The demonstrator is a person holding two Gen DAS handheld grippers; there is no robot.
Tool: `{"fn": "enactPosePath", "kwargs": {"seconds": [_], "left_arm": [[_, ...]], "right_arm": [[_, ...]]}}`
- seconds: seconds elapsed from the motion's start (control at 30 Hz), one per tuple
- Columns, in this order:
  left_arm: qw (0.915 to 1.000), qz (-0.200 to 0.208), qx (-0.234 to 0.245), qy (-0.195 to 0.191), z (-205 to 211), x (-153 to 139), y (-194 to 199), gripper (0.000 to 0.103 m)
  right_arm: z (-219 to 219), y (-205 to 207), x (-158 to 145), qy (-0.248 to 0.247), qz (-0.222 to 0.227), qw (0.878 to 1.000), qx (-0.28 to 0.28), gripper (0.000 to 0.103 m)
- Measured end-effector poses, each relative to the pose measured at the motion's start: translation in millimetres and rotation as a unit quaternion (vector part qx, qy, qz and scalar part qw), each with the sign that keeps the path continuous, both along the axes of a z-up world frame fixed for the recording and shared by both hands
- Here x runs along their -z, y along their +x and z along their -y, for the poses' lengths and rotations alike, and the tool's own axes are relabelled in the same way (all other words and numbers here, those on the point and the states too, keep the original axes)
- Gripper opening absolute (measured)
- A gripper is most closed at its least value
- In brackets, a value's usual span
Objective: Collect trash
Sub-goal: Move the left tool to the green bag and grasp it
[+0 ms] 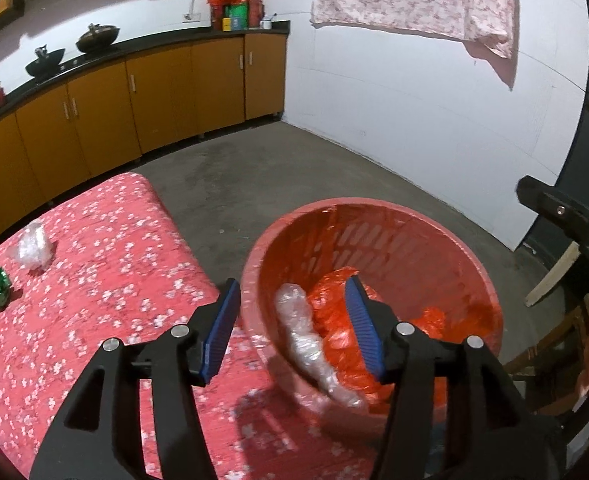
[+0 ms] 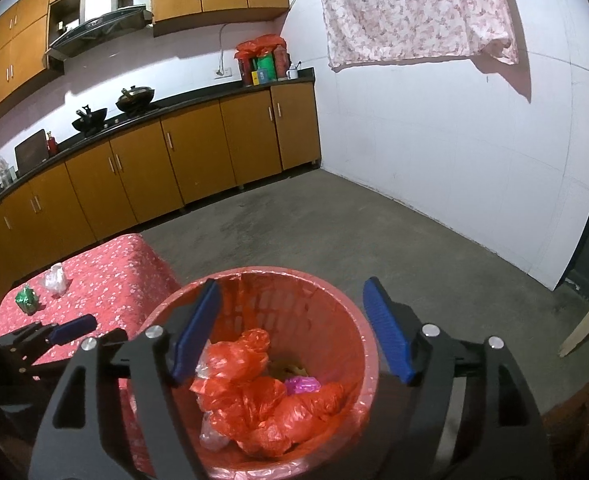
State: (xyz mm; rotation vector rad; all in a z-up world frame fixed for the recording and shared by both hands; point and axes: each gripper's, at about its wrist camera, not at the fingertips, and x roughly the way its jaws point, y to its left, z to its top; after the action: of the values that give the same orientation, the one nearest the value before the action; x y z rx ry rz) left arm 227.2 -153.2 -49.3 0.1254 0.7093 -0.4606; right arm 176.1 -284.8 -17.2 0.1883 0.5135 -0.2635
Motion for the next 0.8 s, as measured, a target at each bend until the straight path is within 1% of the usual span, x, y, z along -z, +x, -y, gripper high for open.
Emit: {"fn": "enactPosePath", "kwargs": {"seconds": [0.13,0.27,0.5,0.6,0.63,0.7,0.8], "left_arm": [[0.9999,0.003,-0.015,0.002,-15,0,0,0.058],[0.9990,0.005,-0.043,0.001,-40,0,1,0.061],[0.9936,0.005,-0.113,-0.001,-103,2,8,0.064],[0.9879,0.010,-0.155,0.001,-138,5,11,0.069],[0.9864,0.011,-0.164,0.001,-145,5,12,0.070],[0.9808,0.012,-0.195,0.002,-170,6,16,0.071],[0.9682,0.017,-0.250,0.006,-211,7,26,0.074]], "right_arm": [[-9,1,-1,-0.009,0.001,1.000,-0.010,0.073],[-28,7,-1,-0.019,0.002,0.999,-0.027,0.074],[-67,23,-2,-0.020,0.001,0.997,-0.070,0.074],[-87,31,-2,-0.023,-0.002,0.996,-0.089,0.074],[-92,33,-1,-0.024,-0.003,0.995,-0.093,0.074],[-104,39,1,-0.027,-0.006,0.994,-0.104,0.074],[-122,51,3,-0.029,-0.009,0.993,-0.118,0.074]]}}
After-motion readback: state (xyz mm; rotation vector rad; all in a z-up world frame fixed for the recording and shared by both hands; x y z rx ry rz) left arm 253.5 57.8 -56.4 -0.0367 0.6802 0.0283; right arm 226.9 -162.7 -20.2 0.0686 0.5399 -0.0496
